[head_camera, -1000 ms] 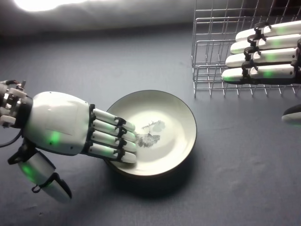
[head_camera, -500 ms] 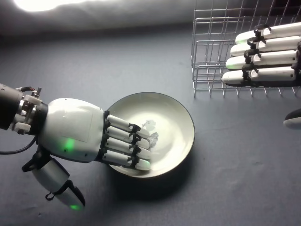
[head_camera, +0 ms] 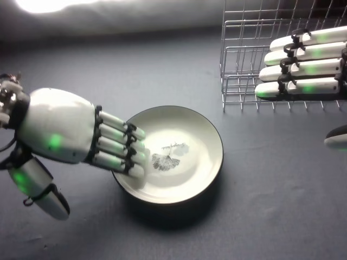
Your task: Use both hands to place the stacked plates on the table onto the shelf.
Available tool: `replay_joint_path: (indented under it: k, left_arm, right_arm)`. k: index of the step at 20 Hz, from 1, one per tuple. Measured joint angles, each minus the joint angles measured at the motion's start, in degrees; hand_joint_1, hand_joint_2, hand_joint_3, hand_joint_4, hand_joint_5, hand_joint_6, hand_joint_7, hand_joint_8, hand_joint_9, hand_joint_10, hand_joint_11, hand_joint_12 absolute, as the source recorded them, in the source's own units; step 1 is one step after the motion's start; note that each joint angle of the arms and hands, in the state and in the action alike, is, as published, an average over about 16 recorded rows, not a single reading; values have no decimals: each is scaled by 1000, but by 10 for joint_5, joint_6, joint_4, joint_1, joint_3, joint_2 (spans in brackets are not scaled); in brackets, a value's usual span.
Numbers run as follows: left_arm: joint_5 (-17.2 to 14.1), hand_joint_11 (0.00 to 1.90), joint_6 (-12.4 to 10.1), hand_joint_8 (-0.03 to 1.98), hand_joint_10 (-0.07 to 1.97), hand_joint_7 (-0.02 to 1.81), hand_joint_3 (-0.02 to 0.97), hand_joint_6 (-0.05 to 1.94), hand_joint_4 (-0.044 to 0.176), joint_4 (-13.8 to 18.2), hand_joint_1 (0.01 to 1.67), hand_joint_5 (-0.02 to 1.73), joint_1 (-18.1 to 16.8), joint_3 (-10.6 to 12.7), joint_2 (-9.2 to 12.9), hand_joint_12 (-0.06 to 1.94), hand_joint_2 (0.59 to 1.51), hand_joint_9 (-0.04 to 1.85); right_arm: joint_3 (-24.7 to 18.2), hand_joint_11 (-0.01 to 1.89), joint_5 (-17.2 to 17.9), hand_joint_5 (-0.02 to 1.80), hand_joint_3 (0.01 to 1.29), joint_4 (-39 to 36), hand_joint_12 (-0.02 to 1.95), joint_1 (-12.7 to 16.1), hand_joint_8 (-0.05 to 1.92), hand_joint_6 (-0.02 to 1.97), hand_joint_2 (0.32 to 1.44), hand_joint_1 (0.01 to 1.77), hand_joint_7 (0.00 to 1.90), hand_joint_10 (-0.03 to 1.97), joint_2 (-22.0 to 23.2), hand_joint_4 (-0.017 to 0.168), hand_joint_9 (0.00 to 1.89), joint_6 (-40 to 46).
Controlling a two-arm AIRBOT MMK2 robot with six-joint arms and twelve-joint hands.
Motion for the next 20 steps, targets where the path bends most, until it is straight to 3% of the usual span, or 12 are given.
replay_joint_path:
  k: [9,20]
  left_arm:
    - [-22,14,-46,-14,8,16,8,12,-1,32,14,5,-27,31,-1,6,1119,21]
    - [-31,14,-57,-13,6,7,7,-8,-3,51,15,0,-16,40,-9,5,1123,18]
  right_arm:
    - [-3,22,2,24,14,1,72,-2,16,18,1387,40,22,17,-1,4,22,-1]
    - [-7,20,2,27,14,2,89,-5,16,18,1390,25,22,17,-1,4,20,-1]
